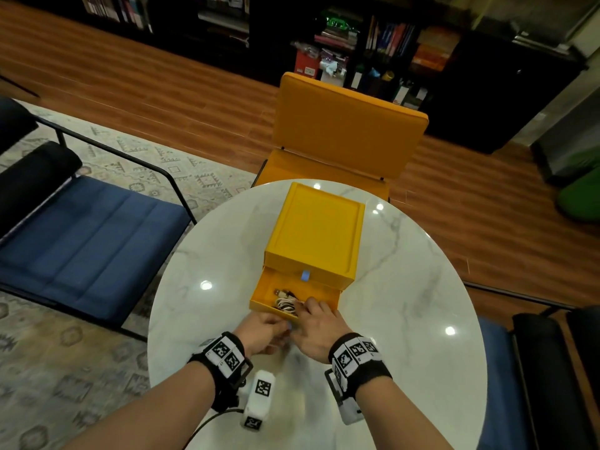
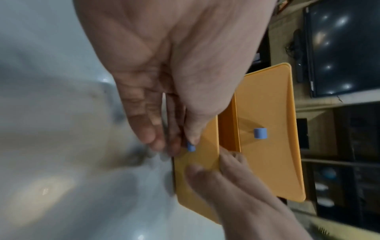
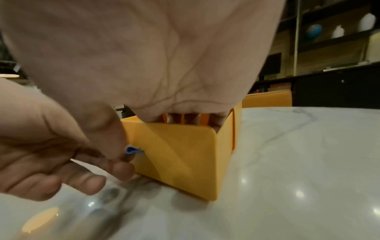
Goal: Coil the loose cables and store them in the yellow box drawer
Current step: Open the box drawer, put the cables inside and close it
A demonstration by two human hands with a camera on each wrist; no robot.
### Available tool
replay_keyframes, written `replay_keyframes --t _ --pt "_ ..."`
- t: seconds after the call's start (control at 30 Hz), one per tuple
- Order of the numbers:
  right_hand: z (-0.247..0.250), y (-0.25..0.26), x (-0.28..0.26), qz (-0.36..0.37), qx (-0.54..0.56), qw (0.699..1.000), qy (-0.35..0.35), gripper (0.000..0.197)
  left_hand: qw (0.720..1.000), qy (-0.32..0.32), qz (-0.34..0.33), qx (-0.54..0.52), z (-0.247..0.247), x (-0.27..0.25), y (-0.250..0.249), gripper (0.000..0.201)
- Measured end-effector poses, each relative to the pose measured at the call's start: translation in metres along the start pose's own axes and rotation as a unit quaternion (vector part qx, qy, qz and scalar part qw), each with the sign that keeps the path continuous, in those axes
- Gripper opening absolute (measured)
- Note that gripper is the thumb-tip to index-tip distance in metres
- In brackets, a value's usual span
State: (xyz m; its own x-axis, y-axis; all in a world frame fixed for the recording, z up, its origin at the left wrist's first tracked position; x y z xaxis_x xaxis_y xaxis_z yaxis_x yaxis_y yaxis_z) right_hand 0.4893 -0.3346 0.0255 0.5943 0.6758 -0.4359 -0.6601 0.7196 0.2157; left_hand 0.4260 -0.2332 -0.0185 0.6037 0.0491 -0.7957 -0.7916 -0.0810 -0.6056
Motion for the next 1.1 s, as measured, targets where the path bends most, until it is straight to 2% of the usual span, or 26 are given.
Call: replay_keyframes --t 0.1,0.17,0.23,0.3,0.33,0.37,0.4,0.43,0.47,0.53,0.63,0.77,0.87,0.93,1.0,1.1 --pt "0.006 -0.002 -0.001 0.007 -0.064 0.998 -0.022 0.05 0.987 0.014 -0.011 0.162 0.009 -0.002 -0.005 0.015" --pt "0.01 -0.001 -0.003 0.008 -0.089 0.995 -0.036 0.048 0.963 -0.019 -0.006 0.268 0.037 -0.007 -0.009 0.016" --pt "0.011 0.001 -0.005 0.004 -0.101 0.994 -0.049 0.048 0.956 -0.078 -0.021 0.282 0.072 -0.019 -0.027 0.013" --pt "0.013 0.002 -0.007 -0.009 -0.101 0.993 -0.06 0.048 0.93 -0.195 -0.114 0.289 0.106 -0.041 -0.07 0.008" --pt "0.015 0.002 -0.008 -0.014 -0.102 0.993 -0.064 0.048 0.903 -0.245 -0.186 0.298 0.113 -0.055 -0.096 0.019" --pt "0.016 0.003 -0.008 -0.02 -0.101 0.993 -0.065 0.048 0.879 -0.257 -0.261 0.306 0.11 -0.066 -0.12 0.035" --pt "0.017 0.003 -0.007 -0.026 -0.098 0.993 -0.063 0.049 0.858 -0.238 -0.316 0.326 0.099 -0.072 -0.139 0.05" --pt "0.017 0.002 -0.007 -0.033 -0.095 0.993 -0.059 0.05 0.842 -0.206 -0.343 0.361 0.085 -0.071 -0.152 0.06" --pt "0.018 0.0 -0.005 -0.041 -0.092 0.993 -0.057 0.05 0.829 -0.177 -0.346 0.401 0.072 -0.067 -0.16 0.062" --pt "0.024 -0.004 -0.003 -0.063 -0.084 0.992 -0.067 0.048 0.809 -0.146 -0.325 0.467 0.053 -0.056 -0.167 0.047" --pt "0.033 -0.008 0.002 -0.091 -0.073 0.989 -0.096 0.044 0.792 -0.159 -0.305 0.505 0.047 -0.048 -0.171 0.019" --pt "0.035 -0.008 0.006 -0.111 -0.053 0.983 -0.138 0.037 0.785 -0.184 -0.309 0.504 0.055 -0.047 -0.168 0.009" --pt "0.036 -0.009 0.004 -0.123 -0.041 0.979 -0.157 0.03 0.785 -0.188 -0.315 0.5 0.054 -0.05 -0.172 0.03" --pt "0.037 -0.011 0.003 -0.124 -0.025 0.976 -0.178 0.034 0.766 -0.189 -0.301 0.535 0.051 -0.046 -0.174 0.04" --pt "0.04 -0.011 0.003 -0.108 -0.008 0.973 -0.205 0.042 0.746 -0.197 -0.287 0.567 0.05 -0.041 -0.175 0.039" --pt "0.042 -0.011 -0.001 -0.094 0.057 0.965 -0.239 0.053 0.746 -0.202 -0.278 0.571 0.05 -0.039 -0.177 0.036"
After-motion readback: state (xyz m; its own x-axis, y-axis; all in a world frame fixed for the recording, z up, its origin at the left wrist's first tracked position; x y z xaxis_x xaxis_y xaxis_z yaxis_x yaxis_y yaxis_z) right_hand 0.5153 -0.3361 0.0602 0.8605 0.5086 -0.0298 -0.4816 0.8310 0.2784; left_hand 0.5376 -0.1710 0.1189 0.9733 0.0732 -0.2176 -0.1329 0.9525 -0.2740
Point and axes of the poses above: each hand's wrist, its own x-axis towards the middle knuckle, its own z-axis out of the back of the hand, y = z × x, the point moved 10 cm from there along x, towards the middle knuckle, and after that the axes turned 6 degrees about z, right-handed, at the moved point
